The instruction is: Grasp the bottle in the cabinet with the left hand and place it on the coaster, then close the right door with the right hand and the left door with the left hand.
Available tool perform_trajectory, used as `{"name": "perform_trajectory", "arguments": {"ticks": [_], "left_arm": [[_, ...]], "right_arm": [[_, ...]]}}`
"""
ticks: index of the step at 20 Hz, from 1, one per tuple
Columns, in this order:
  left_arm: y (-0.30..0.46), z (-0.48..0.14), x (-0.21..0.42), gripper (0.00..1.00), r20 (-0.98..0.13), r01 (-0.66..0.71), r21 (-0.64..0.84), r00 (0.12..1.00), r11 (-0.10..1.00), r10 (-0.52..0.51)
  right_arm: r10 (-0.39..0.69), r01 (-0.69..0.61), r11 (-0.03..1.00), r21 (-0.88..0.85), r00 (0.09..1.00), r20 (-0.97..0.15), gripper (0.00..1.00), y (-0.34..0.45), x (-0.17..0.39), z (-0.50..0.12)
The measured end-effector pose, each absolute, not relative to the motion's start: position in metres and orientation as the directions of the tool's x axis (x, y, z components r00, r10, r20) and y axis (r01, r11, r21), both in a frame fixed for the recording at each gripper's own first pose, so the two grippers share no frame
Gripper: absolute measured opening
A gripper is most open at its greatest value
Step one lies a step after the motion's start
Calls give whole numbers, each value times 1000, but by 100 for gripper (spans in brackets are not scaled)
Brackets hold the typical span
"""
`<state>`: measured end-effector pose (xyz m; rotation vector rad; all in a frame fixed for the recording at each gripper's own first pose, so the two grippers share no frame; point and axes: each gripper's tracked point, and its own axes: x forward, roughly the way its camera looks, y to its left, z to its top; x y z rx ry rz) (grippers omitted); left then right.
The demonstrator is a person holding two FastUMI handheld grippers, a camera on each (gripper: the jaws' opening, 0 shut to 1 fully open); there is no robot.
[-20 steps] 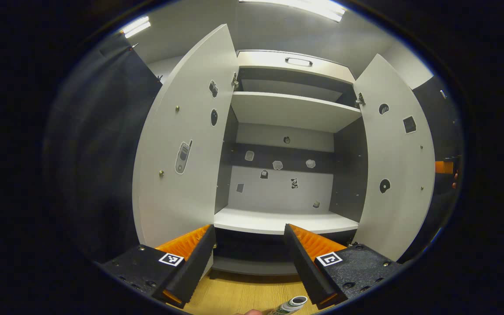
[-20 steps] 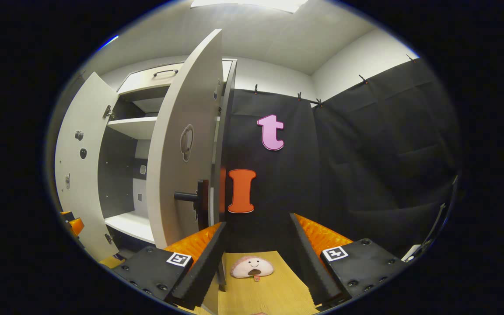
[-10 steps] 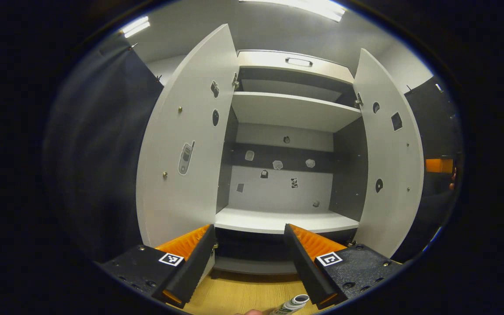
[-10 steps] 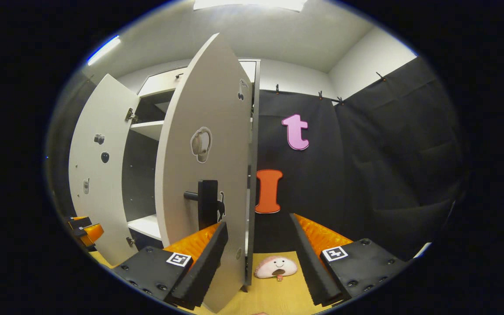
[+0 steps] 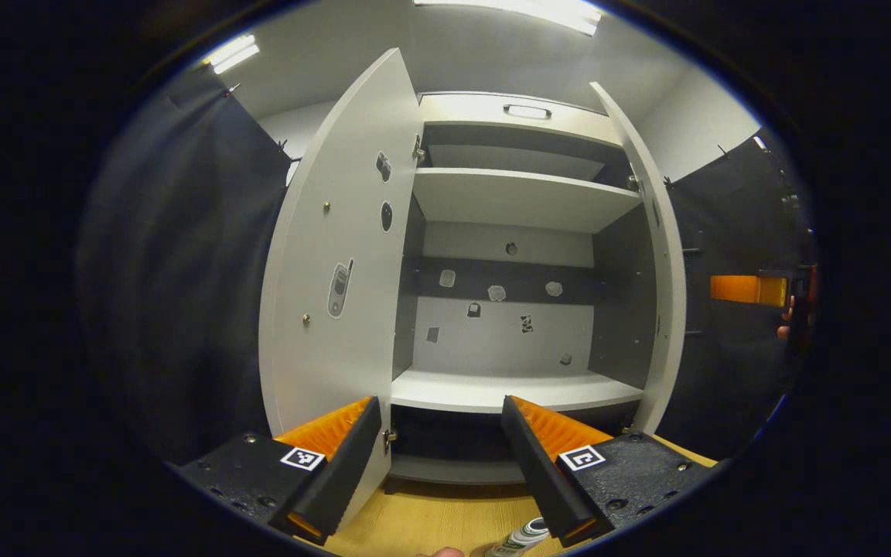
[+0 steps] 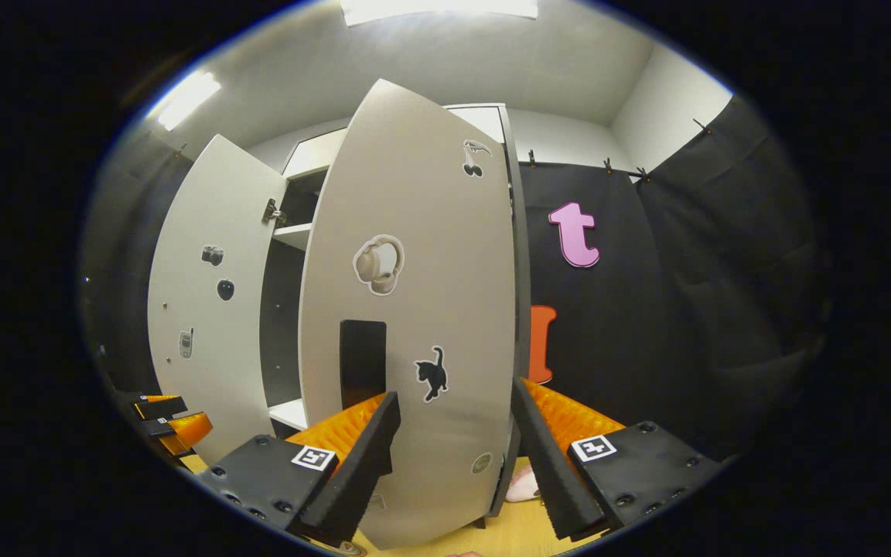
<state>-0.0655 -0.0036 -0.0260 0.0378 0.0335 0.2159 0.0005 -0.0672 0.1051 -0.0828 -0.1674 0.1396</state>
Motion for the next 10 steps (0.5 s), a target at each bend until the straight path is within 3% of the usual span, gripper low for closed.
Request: {"name": "perform_trajectory", "arguments": {"ticks": [2,3,9,10], "left_arm": [[-3,-25,-65,95,-26,-216,50,976,975,218],[-4,-25,-66,95,-25,-217,53,976,975,218],[-6,-19,-69,92,-4,-218,53,976,974,219],[-6,-18,-69,95,1,-219,55,976,974,219]], "right_arm": [[175,-166,984,-72,971,164,88,-58,0,107],[184,-175,982,-71,970,157,95,-54,1,106],[236,-231,970,-73,969,77,95,-20,25,82],[241,-236,969,-72,968,67,95,-16,30,78]]}}
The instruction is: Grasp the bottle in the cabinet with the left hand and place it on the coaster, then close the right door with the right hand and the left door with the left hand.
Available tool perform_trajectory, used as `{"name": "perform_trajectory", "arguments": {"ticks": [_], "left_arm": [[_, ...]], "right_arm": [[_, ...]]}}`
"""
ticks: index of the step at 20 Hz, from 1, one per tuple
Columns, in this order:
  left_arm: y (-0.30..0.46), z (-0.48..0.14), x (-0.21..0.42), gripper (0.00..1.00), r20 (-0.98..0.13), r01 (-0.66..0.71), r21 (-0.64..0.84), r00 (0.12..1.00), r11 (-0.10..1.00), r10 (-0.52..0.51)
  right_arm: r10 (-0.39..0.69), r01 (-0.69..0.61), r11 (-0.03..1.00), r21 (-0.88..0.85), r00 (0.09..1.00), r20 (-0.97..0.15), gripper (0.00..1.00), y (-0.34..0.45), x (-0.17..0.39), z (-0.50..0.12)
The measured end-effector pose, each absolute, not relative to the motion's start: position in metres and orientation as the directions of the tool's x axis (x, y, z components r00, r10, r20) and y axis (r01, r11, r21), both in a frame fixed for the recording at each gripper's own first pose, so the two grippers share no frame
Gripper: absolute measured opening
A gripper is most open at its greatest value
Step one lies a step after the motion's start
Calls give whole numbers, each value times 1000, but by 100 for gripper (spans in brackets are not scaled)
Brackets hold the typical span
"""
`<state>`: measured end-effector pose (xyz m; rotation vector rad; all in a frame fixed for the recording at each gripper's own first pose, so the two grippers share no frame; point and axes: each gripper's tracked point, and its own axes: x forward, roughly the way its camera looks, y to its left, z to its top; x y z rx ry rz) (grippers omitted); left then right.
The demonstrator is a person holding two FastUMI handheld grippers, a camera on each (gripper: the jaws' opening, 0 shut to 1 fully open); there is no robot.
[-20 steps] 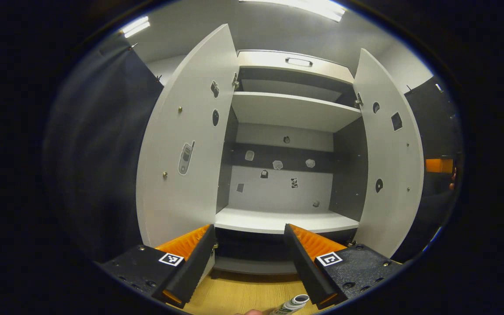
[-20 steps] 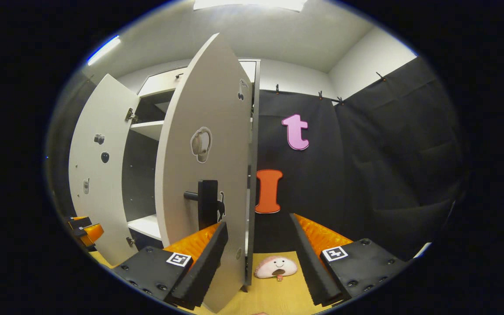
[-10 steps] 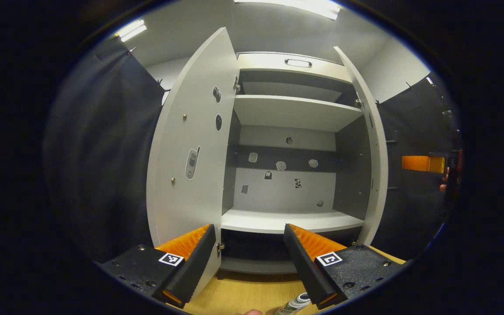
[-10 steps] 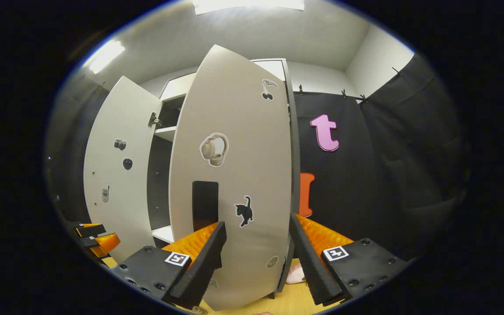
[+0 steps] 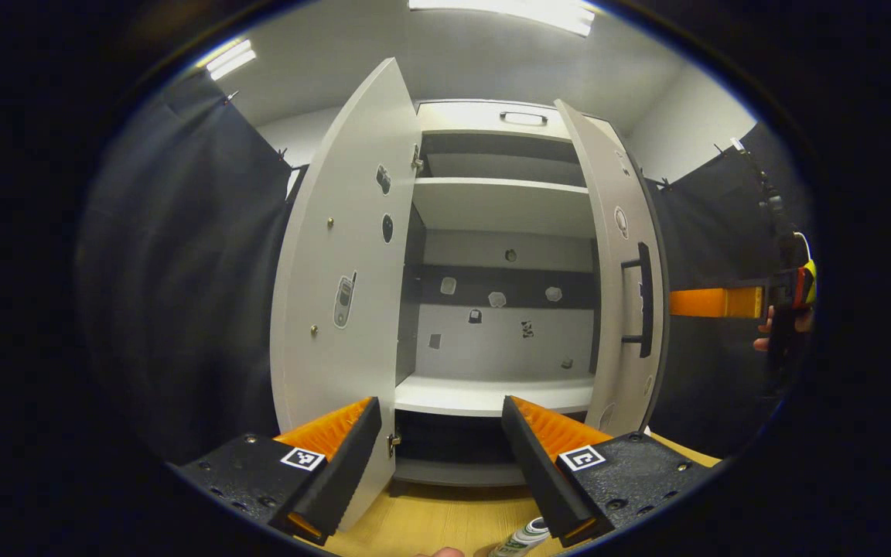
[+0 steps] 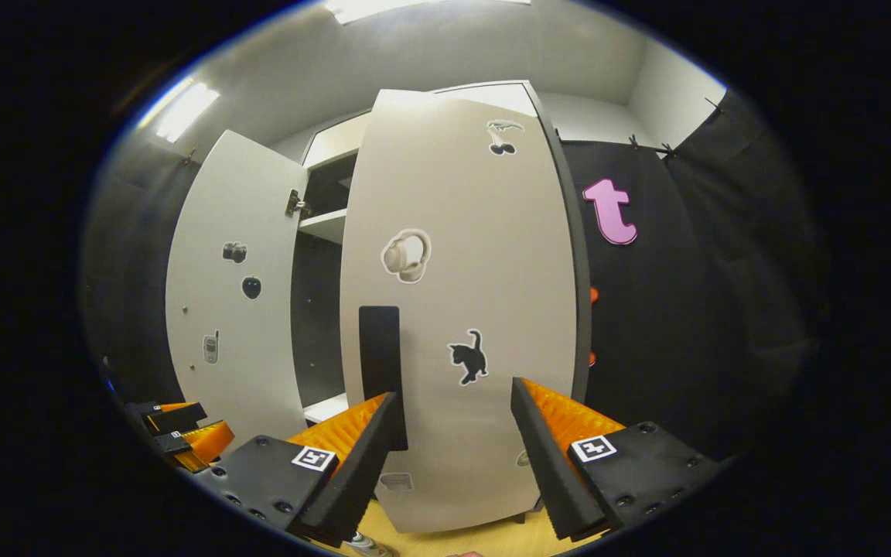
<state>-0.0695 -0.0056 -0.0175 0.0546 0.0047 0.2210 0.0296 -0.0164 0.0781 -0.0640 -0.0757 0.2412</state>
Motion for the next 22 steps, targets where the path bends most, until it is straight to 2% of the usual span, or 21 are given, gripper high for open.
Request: {"name": "perform_trajectory", "arguments": {"ticks": [2,4,5,6,8,9,10,13,14,18,19,20,21,22], "left_arm": [[-4,-16,-72,92,9,-228,58,974,972,228],[-2,-16,-76,95,8,-235,54,972,970,235],[-1,-16,-78,92,7,-239,52,971,970,239],[0,-18,-79,95,5,-244,51,970,969,244],[10,-20,-77,95,-3,-249,45,968,967,250],[12,-20,-76,92,-4,-254,46,967,966,255],[15,-20,-76,95,-6,-260,46,965,964,261],[19,-20,-75,95,-5,-273,34,962,961,273],[21,-20,-73,92,-4,-275,31,961,961,275],[23,-18,-73,95,1,-278,27,961,960,278],[25,-18,-72,95,-1,-278,29,960,960,278],[27,-19,-73,95,-7,-280,33,960,959,280],[29,-20,-72,92,-10,-281,35,959,959,282],[29,-19,-72,95,-10,-279,33,960,960,279]], "right_arm": [[253,-249,966,-70,966,51,95,-9,39,72],[246,-243,967,-78,969,36,95,-4,50,67],[242,-239,968,-82,970,33,95,-1,54,65],[237,-233,969,-85,971,40,95,2,59,66],[220,-215,973,-83,974,54,95,4,64,66],[215,-211,974,-79,975,54,95,6,65,65],[211,-207,976,-74,976,54,95,8,69,64],[199,-195,978,-77,979,43,95,14,81,62],[191,-188,979,-78,981,33,95,15,85,61],[165,-162,984,-69,986,28,95,22,98,57],[162,-160,985,-69,986,35,100,23,100,58],[160,-157,985,-71,986,40,95,23,101,58],[156,-152,986,-69,987,43,95,23,103,58],[151,-148,987,-66,988,42,95,24,104,57]]}}
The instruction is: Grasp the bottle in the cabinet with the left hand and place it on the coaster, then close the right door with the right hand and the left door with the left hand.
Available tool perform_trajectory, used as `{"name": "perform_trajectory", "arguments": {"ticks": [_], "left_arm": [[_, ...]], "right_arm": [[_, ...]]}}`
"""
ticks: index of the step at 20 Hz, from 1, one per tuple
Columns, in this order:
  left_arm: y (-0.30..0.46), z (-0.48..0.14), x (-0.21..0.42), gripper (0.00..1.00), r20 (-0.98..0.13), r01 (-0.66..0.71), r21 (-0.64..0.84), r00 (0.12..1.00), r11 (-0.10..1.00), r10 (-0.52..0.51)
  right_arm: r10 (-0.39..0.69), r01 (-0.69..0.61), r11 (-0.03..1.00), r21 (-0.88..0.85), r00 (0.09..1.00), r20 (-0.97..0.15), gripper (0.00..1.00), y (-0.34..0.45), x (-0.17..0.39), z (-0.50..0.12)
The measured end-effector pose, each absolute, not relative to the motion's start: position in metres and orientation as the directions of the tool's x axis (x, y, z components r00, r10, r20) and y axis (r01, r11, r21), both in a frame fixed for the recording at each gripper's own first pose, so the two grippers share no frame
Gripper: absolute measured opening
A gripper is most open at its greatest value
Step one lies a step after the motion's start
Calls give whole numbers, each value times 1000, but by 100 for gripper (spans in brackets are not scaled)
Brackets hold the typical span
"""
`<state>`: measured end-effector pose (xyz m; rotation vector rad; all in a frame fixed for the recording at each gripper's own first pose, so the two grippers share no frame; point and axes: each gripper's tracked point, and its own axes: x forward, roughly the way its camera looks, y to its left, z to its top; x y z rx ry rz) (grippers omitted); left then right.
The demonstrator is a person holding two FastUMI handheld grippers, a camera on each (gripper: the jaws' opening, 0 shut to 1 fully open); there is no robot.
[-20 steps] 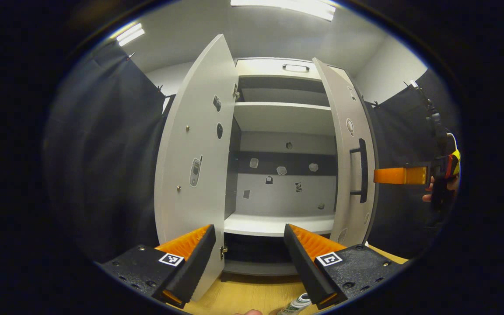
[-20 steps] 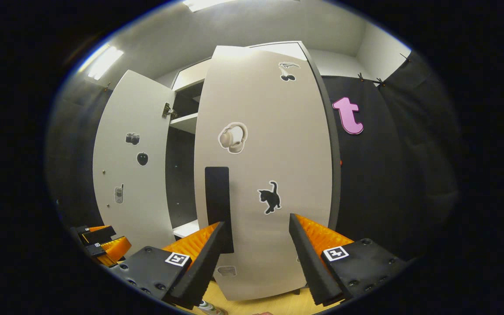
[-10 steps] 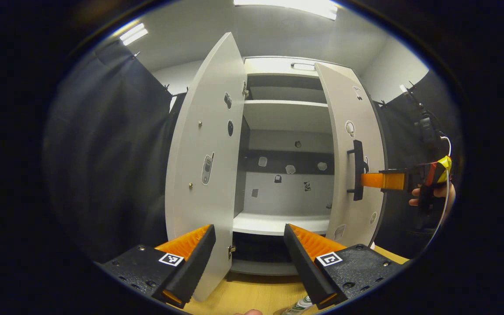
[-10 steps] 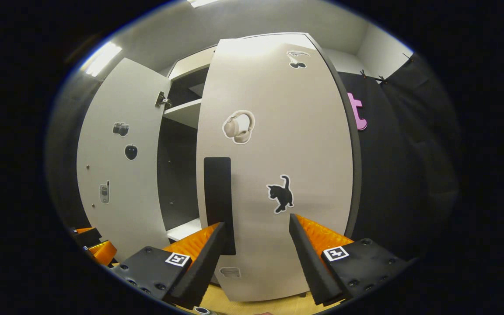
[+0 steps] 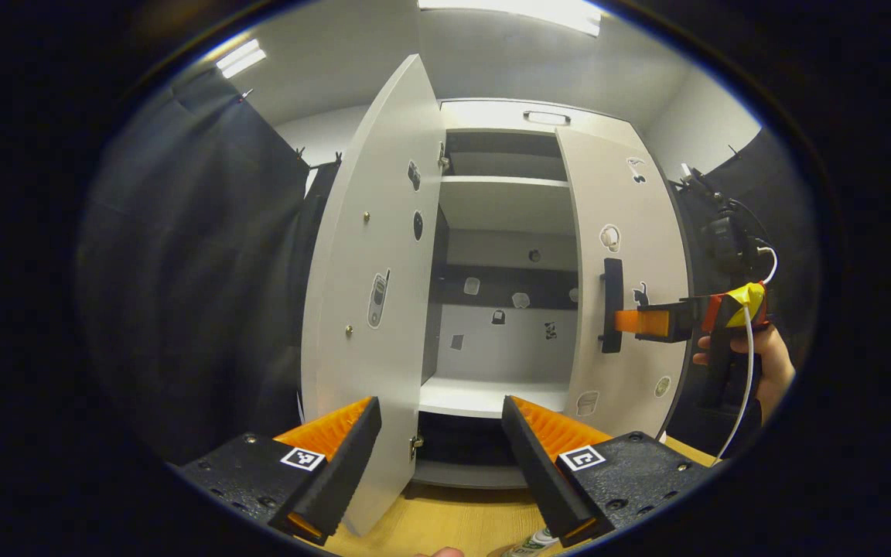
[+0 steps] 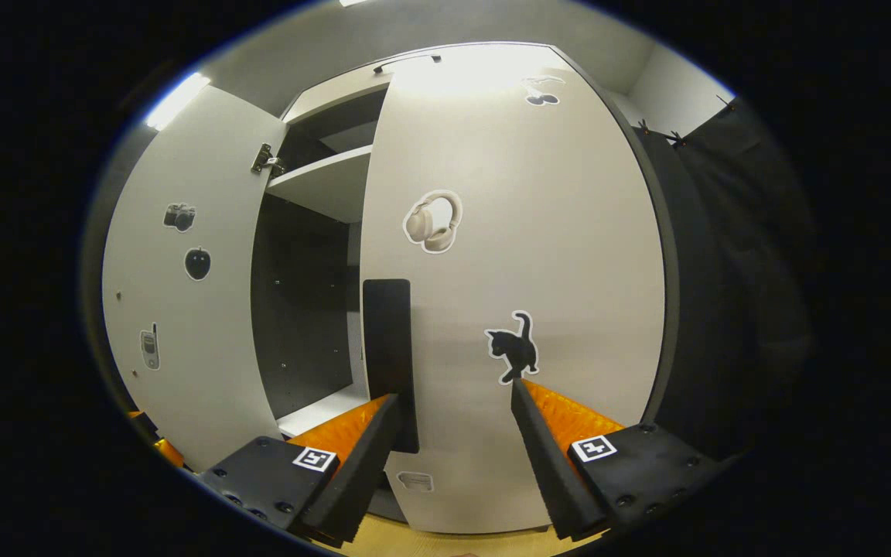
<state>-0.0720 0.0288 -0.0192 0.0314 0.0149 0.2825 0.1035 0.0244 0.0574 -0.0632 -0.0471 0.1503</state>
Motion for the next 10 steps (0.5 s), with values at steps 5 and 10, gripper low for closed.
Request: {"name": "perform_trajectory", "arguments": {"ticks": [5,10], "left_arm": [[29,-9,-78,92,-2,-266,30,964,964,266],[36,17,-98,95,39,-284,51,959,958,282]], "right_arm": [[134,-131,989,-69,990,35,95,24,103,57],[113,-110,991,-71,993,45,95,10,81,60]]}}
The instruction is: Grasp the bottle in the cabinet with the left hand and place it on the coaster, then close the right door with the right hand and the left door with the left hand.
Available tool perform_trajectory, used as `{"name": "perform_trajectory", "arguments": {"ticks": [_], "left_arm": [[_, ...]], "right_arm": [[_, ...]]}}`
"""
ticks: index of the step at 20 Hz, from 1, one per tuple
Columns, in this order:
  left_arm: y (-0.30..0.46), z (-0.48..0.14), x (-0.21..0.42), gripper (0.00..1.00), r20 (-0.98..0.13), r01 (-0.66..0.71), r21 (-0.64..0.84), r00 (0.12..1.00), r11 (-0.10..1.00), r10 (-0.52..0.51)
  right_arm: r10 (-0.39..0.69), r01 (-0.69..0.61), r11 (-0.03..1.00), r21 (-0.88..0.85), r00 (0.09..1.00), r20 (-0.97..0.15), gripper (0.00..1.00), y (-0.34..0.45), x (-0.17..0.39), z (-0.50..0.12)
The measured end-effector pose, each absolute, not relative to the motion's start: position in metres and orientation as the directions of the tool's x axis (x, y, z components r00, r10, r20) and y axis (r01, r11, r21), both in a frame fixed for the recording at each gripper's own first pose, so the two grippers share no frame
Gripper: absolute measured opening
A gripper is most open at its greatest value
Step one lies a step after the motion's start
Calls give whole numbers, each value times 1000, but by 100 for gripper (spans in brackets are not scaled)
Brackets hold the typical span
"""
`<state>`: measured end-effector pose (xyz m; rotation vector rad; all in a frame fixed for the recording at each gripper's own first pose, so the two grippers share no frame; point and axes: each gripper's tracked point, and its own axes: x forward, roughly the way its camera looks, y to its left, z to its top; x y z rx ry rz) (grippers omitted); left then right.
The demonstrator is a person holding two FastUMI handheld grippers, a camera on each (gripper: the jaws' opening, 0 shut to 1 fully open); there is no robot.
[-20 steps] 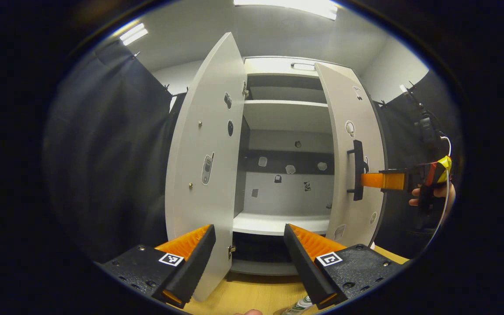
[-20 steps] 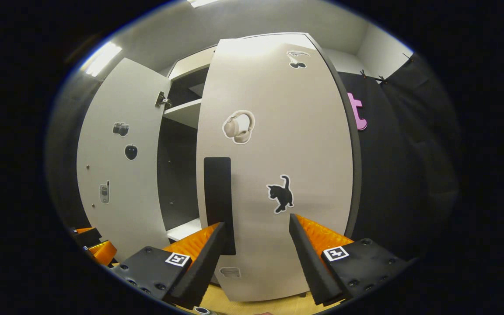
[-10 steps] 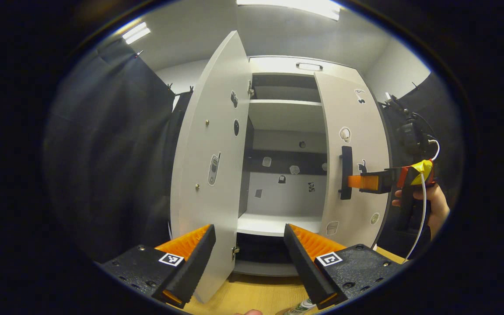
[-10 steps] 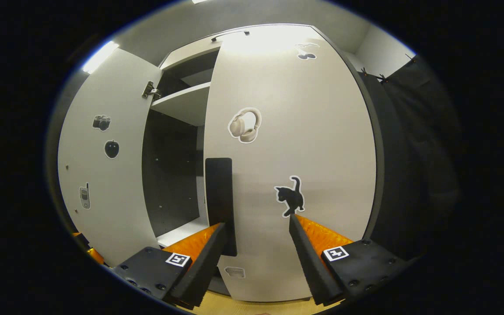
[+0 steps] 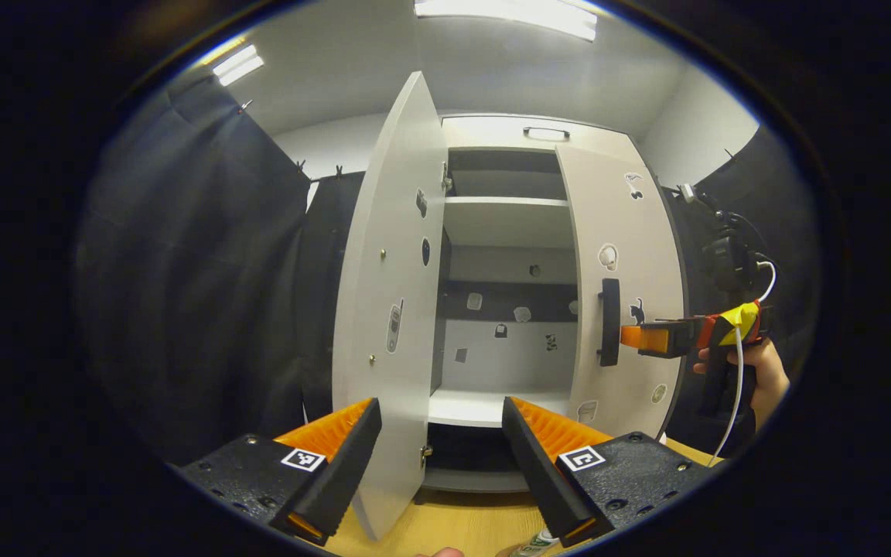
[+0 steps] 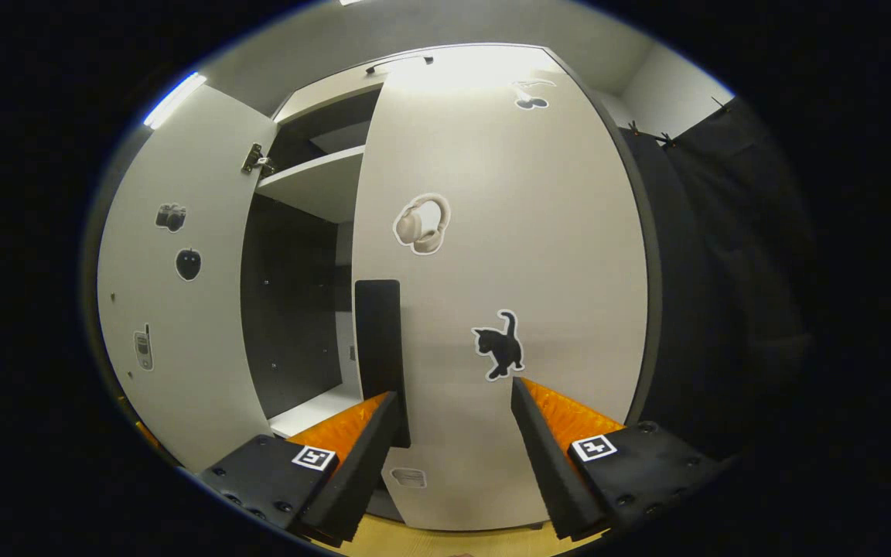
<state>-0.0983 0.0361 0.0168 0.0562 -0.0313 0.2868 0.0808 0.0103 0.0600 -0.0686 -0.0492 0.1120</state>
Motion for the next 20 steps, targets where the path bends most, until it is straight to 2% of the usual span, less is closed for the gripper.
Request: {"name": "perform_trajectory", "arguments": {"ticks": [1,2,7,8,9,10,12,13,14,15,16,20], "left_arm": [[40,23,-102,92,44,-292,44,956,956,290],[45,30,-106,94,50,-303,37,952,952,301],[95,63,-132,95,104,-429,30,900,903,424],[107,65,-137,95,102,-452,15,888,892,448],[122,66,-141,94,92,-479,-2,874,878,477],[140,67,-144,95,82,-514,-15,854,858,514],[172,74,-149,94,83,-578,-22,812,816,578],[187,79,-147,94,90,-604,-7,794,797,602],[197,85,-143,98,103,-617,9,783,787,613],[204,91,-136,94,116,-621,17,780,784,615],[210,96,-127,92,128,-615,20,784,788,608],[218,90,-95,94,108,-588,46,806,807,581]], "right_arm": [[114,-111,991,-78,993,40,95,7,72,58],[118,-114,990,-82,992,44,96,4,63,59],[117,-113,992,-63,991,67,95,-14,24,67],[116,-112,992,-56,991,70,88,-18,18,68],[115,-112,992,-51,991,70,88,-21,14,68],[112,-109,993,-43,991,67,95,-27,9,67],[103,-101,994,-29,993,61,95,-36,4,64],[96,-95,995,-21,993,61,88,-41,2,63],[89,-88,996,-16,994,61,88,-46,2,63],[77,-76,997,-13,995,58,95,-52,1,63],[66,-65,998,-12,997,51,95,-57,0,61],[39,-38,999,-21,998,41,95,-69,-5,58]]}}
